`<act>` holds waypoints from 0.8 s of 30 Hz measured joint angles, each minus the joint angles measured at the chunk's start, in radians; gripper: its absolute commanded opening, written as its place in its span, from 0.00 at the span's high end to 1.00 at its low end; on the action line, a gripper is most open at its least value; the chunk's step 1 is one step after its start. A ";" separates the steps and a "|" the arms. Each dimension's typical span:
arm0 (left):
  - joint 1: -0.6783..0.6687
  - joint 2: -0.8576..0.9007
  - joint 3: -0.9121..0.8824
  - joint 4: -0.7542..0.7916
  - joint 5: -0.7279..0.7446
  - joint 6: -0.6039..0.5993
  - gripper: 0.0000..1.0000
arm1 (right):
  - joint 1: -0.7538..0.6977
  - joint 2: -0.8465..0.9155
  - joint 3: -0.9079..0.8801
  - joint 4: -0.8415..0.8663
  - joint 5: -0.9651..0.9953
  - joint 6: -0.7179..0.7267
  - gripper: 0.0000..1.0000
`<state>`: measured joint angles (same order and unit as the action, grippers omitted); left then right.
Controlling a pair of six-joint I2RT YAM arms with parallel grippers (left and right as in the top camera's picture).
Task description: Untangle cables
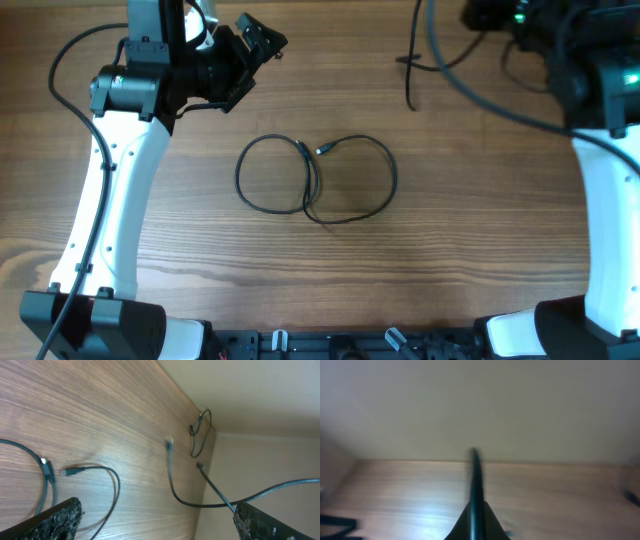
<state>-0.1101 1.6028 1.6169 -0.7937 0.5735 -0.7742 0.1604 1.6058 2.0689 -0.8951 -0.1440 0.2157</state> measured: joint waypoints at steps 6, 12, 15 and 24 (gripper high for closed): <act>0.000 0.000 0.000 0.001 -0.054 0.012 0.00 | -0.249 0.000 0.000 -0.085 0.029 0.000 0.96; 0.000 0.000 0.000 0.009 -0.157 0.014 0.01 | -0.483 0.006 0.000 -0.118 0.031 0.008 0.96; 0.000 0.000 0.000 0.011 -0.185 0.014 0.01 | -0.598 0.049 0.000 -0.120 0.062 0.026 0.96; 0.000 0.000 0.000 0.012 -0.209 0.014 0.01 | -0.801 0.301 0.000 -0.133 0.269 0.182 0.61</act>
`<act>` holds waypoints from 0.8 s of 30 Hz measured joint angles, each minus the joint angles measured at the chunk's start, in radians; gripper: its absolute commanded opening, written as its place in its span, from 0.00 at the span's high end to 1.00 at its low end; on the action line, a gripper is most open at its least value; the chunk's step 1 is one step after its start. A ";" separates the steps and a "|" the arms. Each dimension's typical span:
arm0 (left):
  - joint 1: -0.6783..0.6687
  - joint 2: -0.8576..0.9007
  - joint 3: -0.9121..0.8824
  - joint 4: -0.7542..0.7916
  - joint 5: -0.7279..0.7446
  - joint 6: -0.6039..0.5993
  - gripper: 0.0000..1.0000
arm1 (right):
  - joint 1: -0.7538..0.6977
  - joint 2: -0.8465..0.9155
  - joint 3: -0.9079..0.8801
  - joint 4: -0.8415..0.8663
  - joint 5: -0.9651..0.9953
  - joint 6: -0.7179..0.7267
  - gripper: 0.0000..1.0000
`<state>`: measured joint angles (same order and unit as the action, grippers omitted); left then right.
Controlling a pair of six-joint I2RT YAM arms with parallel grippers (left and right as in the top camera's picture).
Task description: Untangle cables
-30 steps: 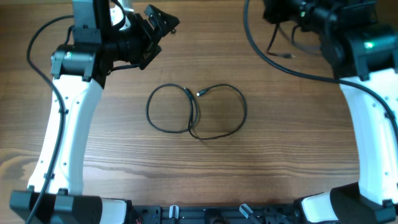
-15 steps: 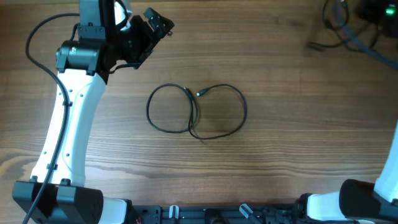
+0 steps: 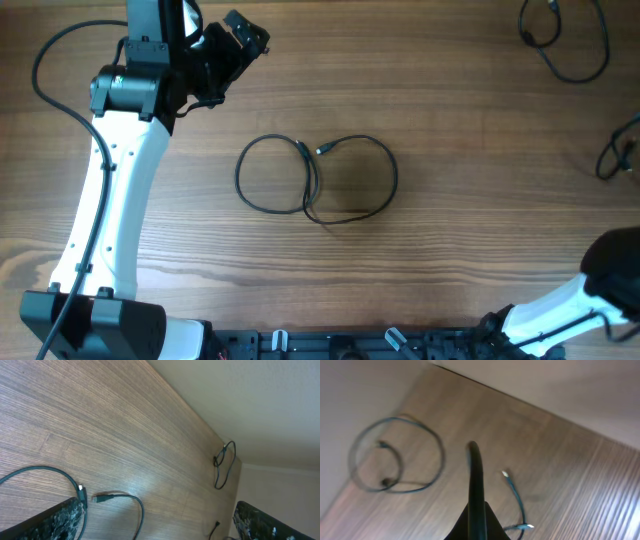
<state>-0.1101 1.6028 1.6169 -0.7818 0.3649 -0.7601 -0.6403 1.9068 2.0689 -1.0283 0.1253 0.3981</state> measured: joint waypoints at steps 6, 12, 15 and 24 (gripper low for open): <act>0.000 0.000 0.000 0.000 -0.002 0.000 0.01 | -0.036 0.195 0.000 -0.043 -0.100 0.048 0.00; 0.000 0.000 0.000 0.002 -0.002 0.000 0.03 | -0.021 0.192 -0.004 -0.071 -0.313 -0.002 0.00; -0.002 0.000 0.000 0.000 -0.002 0.000 0.11 | -0.007 0.138 -0.004 -0.090 -0.412 -0.063 0.00; -0.141 0.000 -0.009 -0.218 -0.095 0.026 0.13 | 0.198 -0.110 0.001 -0.125 -0.569 -0.221 0.00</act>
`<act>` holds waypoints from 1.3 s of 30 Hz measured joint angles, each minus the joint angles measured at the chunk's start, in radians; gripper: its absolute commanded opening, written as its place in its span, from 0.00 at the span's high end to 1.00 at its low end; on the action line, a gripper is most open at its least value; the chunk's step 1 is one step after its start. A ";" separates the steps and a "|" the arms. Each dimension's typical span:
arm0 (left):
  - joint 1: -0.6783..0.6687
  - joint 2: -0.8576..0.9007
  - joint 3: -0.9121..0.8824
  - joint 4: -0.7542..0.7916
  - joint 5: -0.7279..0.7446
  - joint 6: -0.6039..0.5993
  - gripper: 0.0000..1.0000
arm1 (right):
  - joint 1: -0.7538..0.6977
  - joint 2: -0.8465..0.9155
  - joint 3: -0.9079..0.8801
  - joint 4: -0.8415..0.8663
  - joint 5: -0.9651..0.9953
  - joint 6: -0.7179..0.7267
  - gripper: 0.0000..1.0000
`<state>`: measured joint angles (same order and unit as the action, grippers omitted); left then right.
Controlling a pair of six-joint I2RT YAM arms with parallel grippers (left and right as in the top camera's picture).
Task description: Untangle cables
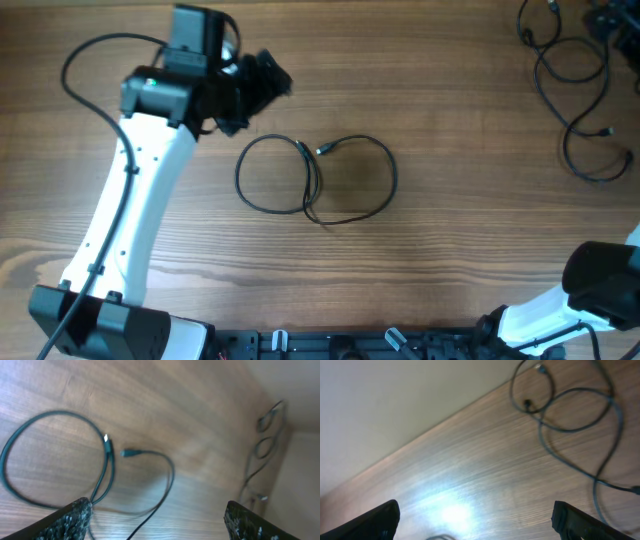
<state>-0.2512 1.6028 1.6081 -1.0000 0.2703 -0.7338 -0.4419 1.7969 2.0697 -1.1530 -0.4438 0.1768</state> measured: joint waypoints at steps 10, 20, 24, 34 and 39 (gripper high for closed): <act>-0.114 0.000 -0.248 0.000 -0.056 0.208 0.22 | 0.182 0.010 -0.001 -0.016 0.087 -0.026 0.00; -0.197 0.004 -0.625 0.297 -0.037 -0.089 0.42 | 0.188 0.010 -0.001 -0.014 0.098 -0.026 0.00; -0.214 0.011 -0.674 0.410 -0.037 -0.130 0.51 | 0.188 0.010 -0.001 -0.014 0.098 -0.026 0.00; -0.246 0.102 -0.688 0.427 -0.025 -0.161 0.96 | 0.200 0.019 -0.001 0.009 0.092 -0.024 0.01; -0.237 0.098 -0.637 0.400 0.073 -0.051 0.96 | 0.295 0.019 -0.001 0.013 0.065 -0.095 0.00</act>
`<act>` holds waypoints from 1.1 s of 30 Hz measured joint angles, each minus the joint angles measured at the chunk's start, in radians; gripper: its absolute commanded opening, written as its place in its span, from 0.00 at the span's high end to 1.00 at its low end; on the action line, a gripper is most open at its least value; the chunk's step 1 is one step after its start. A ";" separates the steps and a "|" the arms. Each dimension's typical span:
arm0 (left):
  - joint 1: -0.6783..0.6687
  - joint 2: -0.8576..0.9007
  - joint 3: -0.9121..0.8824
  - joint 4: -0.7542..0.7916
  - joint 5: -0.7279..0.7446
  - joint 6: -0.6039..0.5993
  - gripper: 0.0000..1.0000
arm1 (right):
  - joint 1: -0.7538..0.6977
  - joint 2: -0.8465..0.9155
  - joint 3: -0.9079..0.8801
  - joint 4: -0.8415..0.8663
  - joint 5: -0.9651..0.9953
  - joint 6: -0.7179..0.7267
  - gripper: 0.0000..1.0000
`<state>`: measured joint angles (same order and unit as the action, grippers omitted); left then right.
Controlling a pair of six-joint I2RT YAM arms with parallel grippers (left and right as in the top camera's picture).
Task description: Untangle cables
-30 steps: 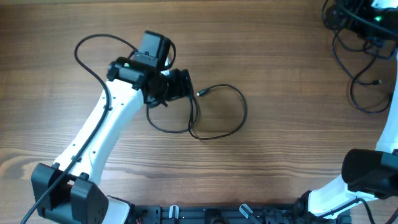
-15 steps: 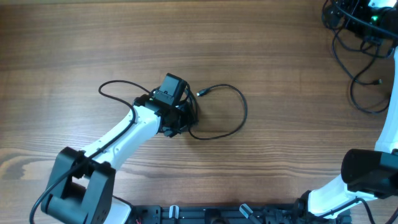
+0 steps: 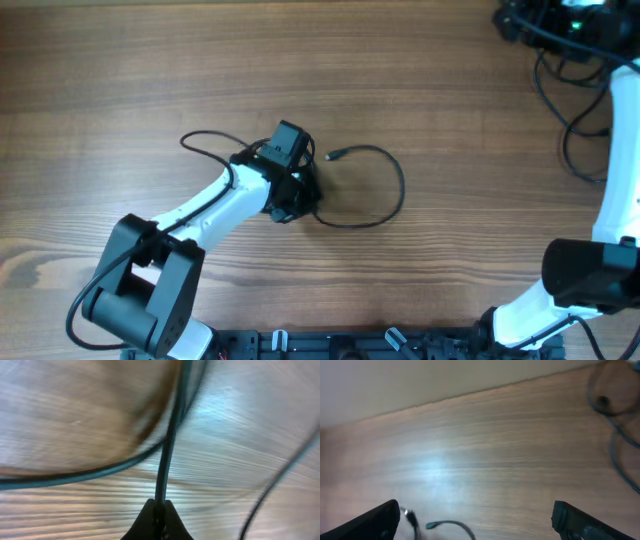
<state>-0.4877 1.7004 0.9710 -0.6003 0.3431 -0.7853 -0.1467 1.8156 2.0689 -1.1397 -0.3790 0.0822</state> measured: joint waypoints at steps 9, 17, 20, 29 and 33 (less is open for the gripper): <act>0.090 -0.175 0.420 -0.008 0.064 0.059 0.96 | 0.151 0.000 0.000 0.000 -0.152 -0.070 0.01; 0.154 -0.221 0.526 -0.002 0.082 0.018 0.96 | 0.266 0.000 0.000 0.003 -0.340 -0.116 0.07; 0.169 -0.221 0.526 0.013 0.099 0.021 0.96 | 0.334 0.000 0.000 0.024 -0.367 -0.114 0.09; 0.172 -0.221 0.526 0.243 0.360 0.196 0.96 | 0.400 0.000 0.000 0.201 -0.394 0.051 0.09; 0.182 -0.221 0.526 0.270 0.481 0.283 0.96 | 0.399 0.000 0.000 0.269 -0.404 0.203 0.13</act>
<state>-0.3054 1.4792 1.4971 -0.3302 0.8246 -0.5026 0.2527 1.8156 2.0689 -0.8711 -0.7826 0.2848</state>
